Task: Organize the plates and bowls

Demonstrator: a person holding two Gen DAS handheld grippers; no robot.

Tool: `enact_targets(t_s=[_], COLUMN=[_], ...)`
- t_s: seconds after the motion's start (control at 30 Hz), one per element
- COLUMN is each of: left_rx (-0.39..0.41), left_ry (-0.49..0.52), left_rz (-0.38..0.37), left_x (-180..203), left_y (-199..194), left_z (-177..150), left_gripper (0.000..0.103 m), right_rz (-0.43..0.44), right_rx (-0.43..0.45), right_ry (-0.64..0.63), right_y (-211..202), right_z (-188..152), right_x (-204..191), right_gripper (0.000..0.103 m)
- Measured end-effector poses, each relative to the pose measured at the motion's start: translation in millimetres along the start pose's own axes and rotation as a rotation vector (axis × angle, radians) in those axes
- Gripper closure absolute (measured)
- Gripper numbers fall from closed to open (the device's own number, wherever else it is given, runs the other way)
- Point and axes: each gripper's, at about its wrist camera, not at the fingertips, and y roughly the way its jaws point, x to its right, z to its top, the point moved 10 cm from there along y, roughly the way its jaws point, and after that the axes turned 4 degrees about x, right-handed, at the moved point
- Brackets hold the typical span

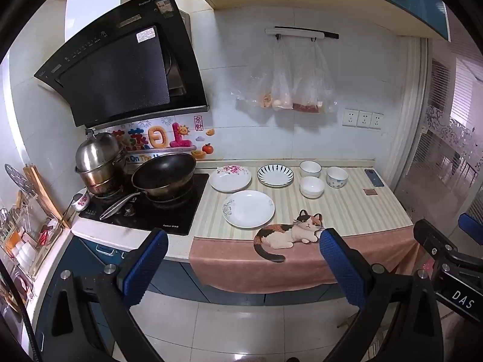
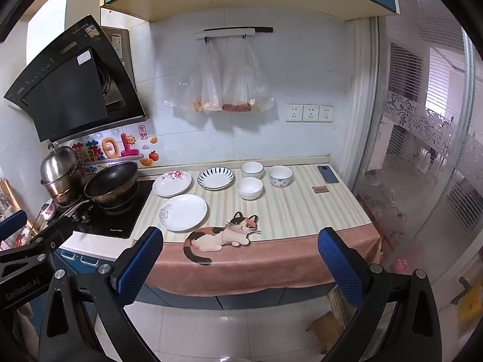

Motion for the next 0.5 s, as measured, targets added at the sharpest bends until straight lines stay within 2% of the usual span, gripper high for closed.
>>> enact_targets(t_s=[0.27,0.5], left_rx=[0.006,-0.001], left_ry=[-0.004,0.009], left_rz=[0.006,0.007], left_x=[-4.9,6.7], left_y=[-1.5,-0.8], left_z=[-0.3,2.5], left_gripper=[0.000,0.000], right_rz=[0.002,0.002], right_rx=[-0.007,0.000], right_ry=[0.008,0.008], right_y=[-0.8,-1.5], right_z=[-0.3,-0.2], right_x=[4.1,6.7], right_gripper=[0.000,0.000])
